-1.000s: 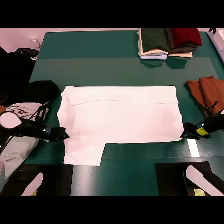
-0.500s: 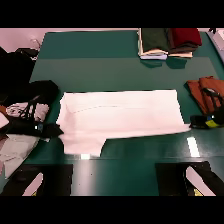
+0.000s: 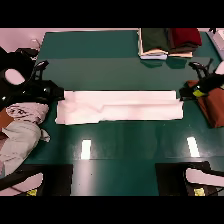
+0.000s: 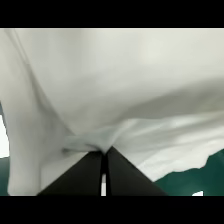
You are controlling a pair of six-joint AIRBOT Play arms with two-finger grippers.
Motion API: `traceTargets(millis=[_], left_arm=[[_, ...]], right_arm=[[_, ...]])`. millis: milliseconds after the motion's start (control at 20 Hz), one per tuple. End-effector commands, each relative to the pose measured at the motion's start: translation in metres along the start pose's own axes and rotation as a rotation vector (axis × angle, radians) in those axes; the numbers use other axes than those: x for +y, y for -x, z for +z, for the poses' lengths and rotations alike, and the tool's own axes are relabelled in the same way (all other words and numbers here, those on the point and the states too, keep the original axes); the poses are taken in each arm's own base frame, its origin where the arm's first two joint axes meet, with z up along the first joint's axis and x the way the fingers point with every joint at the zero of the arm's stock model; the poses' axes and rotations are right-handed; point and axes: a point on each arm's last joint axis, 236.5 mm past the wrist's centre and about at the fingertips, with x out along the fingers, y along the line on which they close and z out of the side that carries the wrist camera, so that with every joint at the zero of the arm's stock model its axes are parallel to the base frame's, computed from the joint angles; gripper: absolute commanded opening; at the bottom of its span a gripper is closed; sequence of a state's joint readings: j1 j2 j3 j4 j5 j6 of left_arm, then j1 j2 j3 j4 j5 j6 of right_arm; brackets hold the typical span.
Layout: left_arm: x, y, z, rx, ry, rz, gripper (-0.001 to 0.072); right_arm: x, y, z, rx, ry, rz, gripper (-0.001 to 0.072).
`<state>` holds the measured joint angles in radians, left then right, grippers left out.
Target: Fold the shirts.
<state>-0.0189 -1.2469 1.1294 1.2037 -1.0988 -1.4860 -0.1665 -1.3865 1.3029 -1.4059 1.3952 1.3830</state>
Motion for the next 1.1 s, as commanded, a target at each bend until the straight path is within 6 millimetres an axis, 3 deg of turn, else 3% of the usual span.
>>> traceTargets(millis=[0,50,100,150,200,350,400,450,500,650,750,950,1050], left_arm=[[0.009,-0.025,0.038,-0.063,0.017,0.006,0.0024],[0.01,-0.025,0.044,-0.085,0.02,0.009,0.0036],[0.01,-0.024,0.048,-0.106,0.03,0.009,0.0291],[0.009,-0.023,0.05,-0.11,0.064,0.005,0.049],[0.008,-0.022,0.047,-0.098,0.077,0.003,0.0498],[0.002,-0.02,0.033,-0.026,0.074,-0.011,0.0496],[0.001,-0.02,0.027,-0.002,0.076,-0.017,0.0441],[-0.001,-0.02,0.024,0.013,0.076,-0.024,0.0185],[-0.007,-0.02,0.023,0.016,0.074,-0.048,0.0033],[-0.039,-0.023,0.03,-0.017,0.064,-0.12,0.0024],[-0.067,-0.033,0.031,-0.042,0.009,-0.14,0.0023],[-0.126,-0.072,0.014,-0.013,-0.025,-0.194,0.0023],[-0.151,-0.099,0.0,0.009,-0.047,-0.213,0.0023]], right_arm=[[0.009,-0.015,0.041,-0.012,0.012,0.036,0.0016],[0.016,-0.018,0.049,-0.02,-0.002,0.082,0.0019],[0.021,-0.019,0.059,-0.035,-0.027,0.138,0.0158],[0.024,-0.017,0.067,-0.053,-0.045,0.189,0.031],[0.028,-0.014,0.073,-0.068,-0.049,0.248,0.0326],[0.008,-0.004,0.066,-0.069,-0.074,0.318,0.0401],[-0.006,-0.004,0.056,-0.05,-0.095,0.327,0.0421],[-0.019,-0.007,0.047,-0.032,-0.135,0.332,0.0489],[-0.035,-0.014,0.038,-0.02,-0.188,0.337,0.0537],[-0.068,-0.041,0.006,0.016,-0.322,0.355,0.0532],[-0.061,-0.057,-0.003,0.019,-0.359,0.442,0.0528],[-0.023,-0.086,0.006,0.029,-0.37,0.567,0.0505],[0.0,-0.098,0.013,0.055,-0.313,0.578,0.0401]])
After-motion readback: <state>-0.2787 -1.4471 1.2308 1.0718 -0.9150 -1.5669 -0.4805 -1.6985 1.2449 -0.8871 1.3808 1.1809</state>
